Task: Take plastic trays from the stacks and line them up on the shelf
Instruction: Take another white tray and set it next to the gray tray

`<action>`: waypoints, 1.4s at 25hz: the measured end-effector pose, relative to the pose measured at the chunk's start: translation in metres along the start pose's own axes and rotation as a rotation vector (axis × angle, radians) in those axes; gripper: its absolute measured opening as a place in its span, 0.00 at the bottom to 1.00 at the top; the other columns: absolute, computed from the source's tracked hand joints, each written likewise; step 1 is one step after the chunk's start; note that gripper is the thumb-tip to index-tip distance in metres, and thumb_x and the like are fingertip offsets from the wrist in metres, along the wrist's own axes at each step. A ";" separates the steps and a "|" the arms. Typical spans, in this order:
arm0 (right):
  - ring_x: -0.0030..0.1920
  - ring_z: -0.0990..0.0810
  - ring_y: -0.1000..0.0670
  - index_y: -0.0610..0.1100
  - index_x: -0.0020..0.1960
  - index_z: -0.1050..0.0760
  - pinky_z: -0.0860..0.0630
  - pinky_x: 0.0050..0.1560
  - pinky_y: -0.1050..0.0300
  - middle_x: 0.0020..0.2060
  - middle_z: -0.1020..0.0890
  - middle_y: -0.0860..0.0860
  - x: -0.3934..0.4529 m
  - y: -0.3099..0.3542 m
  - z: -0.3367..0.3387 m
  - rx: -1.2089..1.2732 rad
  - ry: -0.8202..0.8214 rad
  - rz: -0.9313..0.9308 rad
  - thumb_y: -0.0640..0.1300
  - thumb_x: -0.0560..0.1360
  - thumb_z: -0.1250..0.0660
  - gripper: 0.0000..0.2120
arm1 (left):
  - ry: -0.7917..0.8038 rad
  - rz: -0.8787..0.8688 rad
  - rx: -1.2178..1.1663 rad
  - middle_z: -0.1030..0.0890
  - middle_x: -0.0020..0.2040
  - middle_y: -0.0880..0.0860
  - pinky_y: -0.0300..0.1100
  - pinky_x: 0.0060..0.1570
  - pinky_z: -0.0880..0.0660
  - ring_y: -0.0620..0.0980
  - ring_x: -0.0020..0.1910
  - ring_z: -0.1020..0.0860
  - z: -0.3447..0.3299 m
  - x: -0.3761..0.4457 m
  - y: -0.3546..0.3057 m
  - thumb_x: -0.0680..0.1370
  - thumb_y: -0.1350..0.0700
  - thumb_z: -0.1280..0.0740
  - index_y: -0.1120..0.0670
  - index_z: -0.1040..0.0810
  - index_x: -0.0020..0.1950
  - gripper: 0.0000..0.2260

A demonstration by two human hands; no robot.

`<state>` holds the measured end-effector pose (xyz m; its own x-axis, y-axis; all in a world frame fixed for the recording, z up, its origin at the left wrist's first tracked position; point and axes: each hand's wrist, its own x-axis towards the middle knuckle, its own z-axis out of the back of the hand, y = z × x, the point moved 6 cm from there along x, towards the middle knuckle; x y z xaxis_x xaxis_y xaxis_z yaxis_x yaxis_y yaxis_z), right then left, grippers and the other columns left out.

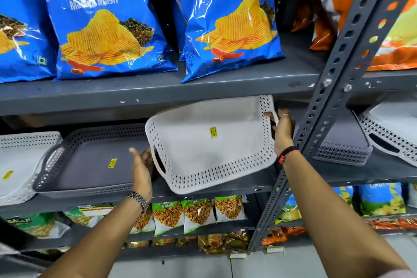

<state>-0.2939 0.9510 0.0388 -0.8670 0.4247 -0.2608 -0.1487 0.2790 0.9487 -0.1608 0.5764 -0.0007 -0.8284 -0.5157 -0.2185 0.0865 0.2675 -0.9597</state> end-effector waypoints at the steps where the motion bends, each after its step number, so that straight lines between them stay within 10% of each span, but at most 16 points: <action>1: 0.50 0.21 0.43 0.43 0.41 0.20 0.23 0.49 0.54 0.49 0.17 0.46 -0.004 0.000 0.000 -0.047 0.004 0.017 0.54 0.66 0.41 0.18 | 0.016 -0.003 -0.007 0.19 0.56 0.55 0.57 0.70 0.36 0.54 0.56 0.22 -0.002 0.000 0.002 0.78 0.37 0.56 0.57 0.24 0.62 0.32; 12: 0.54 0.21 0.40 0.43 0.61 0.26 0.23 0.52 0.48 0.56 0.19 0.40 0.006 -0.028 -0.010 -0.603 0.037 0.368 0.36 0.76 0.43 0.16 | 0.236 0.043 0.336 0.23 0.61 0.55 0.50 0.60 0.27 0.55 0.57 0.24 -0.036 0.055 0.000 0.75 0.71 0.40 0.58 0.28 0.65 0.20; 22: 0.58 0.24 0.34 0.36 0.60 0.29 0.26 0.57 0.45 0.58 0.22 0.36 0.026 -0.034 -0.041 -1.159 0.042 0.457 0.28 0.69 0.43 0.21 | 0.255 -0.012 0.453 0.19 0.58 0.58 0.52 0.59 0.24 0.55 0.57 0.21 -0.046 0.073 0.009 0.68 0.62 0.29 0.56 0.25 0.61 0.21; 35: 0.59 0.25 0.32 0.32 0.57 0.27 0.27 0.59 0.43 0.58 0.23 0.32 0.039 -0.052 -0.035 -1.202 0.096 0.348 0.27 0.69 0.42 0.18 | 0.245 -0.020 0.619 0.36 0.74 0.56 0.38 0.62 0.35 0.53 0.73 0.37 -0.057 0.062 0.013 0.70 0.79 0.50 0.59 0.47 0.75 0.34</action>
<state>-0.3368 0.9226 -0.0140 -0.9708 0.2399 0.0022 -0.2007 -0.8170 0.5406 -0.2430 0.5940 -0.0164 -0.9287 -0.2960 -0.2235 0.3113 -0.2942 -0.9037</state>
